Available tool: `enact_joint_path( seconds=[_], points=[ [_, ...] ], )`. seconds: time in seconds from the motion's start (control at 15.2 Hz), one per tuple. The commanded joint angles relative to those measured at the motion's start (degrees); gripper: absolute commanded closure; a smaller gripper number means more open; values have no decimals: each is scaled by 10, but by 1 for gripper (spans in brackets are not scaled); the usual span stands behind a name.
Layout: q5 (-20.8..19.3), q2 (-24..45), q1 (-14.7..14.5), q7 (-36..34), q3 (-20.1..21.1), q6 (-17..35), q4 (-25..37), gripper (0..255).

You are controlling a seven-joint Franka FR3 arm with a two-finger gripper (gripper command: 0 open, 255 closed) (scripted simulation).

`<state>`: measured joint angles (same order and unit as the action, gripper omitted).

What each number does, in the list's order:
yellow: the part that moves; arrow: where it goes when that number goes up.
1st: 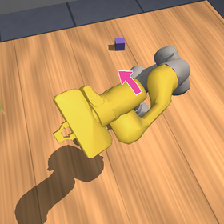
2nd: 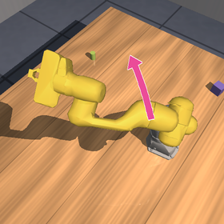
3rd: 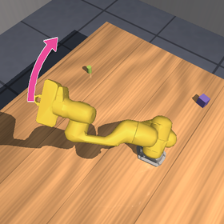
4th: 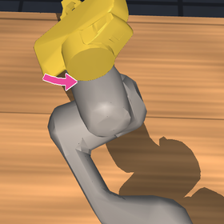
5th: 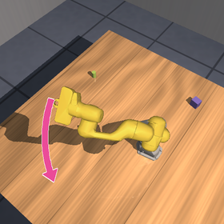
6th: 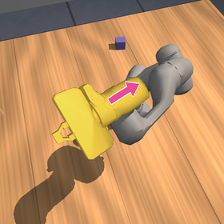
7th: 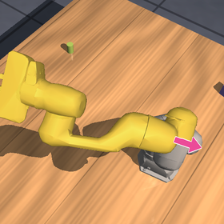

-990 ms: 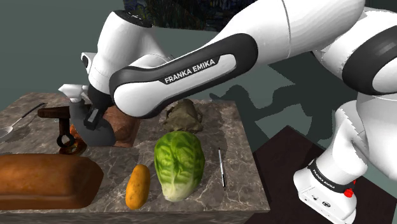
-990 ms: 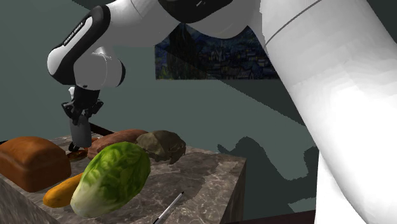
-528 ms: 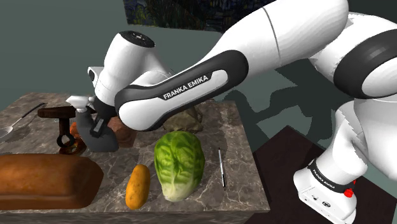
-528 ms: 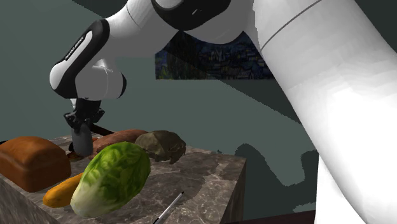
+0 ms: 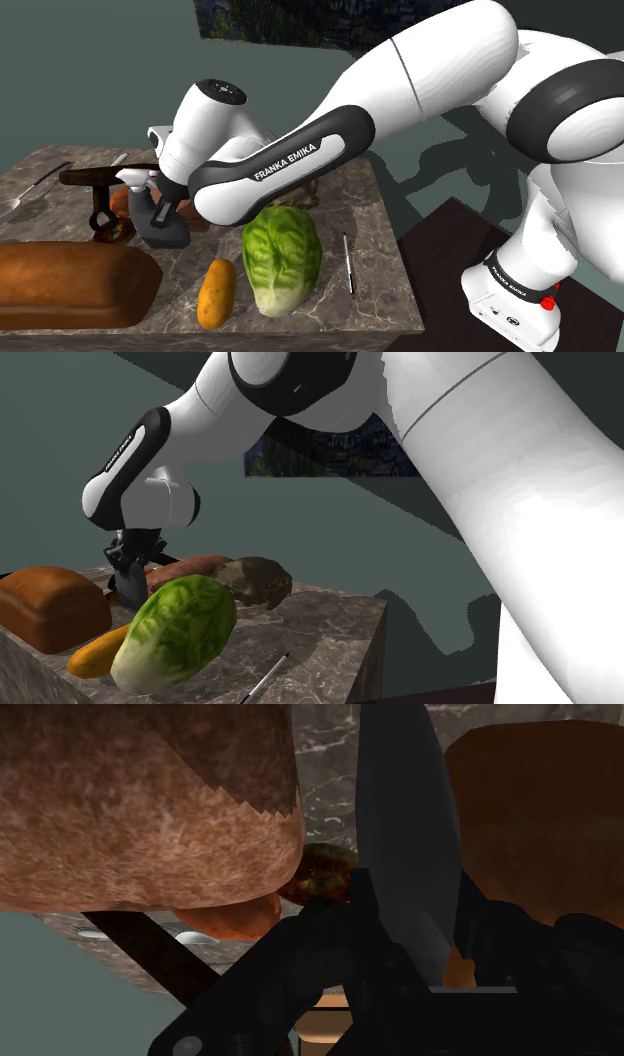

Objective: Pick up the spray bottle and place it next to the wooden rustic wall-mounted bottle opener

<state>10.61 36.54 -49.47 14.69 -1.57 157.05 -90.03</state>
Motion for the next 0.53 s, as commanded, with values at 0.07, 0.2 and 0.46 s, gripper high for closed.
enact_joint_path(
  seconds=[0.07,0.2,0.46],
  points=[
    [2,13,1,3,3,16,-3,255],
    [3,16,1,3,3,20,-3,255],
    [3,16,1,3,3,20,-3,255]
  ],
)
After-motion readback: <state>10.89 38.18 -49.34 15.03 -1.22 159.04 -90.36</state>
